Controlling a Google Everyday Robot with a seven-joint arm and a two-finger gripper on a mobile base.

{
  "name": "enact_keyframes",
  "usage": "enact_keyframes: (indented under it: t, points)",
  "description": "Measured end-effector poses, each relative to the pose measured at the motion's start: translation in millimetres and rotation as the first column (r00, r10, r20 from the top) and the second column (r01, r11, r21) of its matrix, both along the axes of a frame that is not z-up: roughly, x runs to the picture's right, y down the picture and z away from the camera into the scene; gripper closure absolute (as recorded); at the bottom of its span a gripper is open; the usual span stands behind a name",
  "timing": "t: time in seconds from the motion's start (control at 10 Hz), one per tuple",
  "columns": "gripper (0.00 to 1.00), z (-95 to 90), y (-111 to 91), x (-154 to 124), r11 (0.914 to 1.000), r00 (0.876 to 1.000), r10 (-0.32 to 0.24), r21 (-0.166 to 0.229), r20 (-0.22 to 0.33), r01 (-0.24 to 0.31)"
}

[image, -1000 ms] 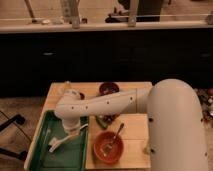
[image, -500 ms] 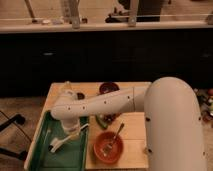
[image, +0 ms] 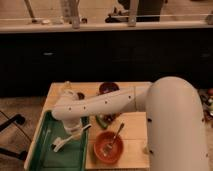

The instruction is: Wipe tray with brush

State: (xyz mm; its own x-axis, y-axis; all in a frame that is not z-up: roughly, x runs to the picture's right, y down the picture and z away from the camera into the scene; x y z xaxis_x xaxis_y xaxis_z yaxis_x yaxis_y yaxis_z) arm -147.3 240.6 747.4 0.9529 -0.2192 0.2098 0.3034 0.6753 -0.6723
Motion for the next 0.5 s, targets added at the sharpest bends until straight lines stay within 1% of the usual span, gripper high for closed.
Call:
enact_keyframes:
  t: [0.3,0.5]
  points:
    - [1.0,7.1,-6,21,0.9997,0.998,0.024,0.0,-0.056,-0.024]
    - [1.0,13.9,-15,29,0.9994,0.995,0.035,0.001,-0.09,-0.035]
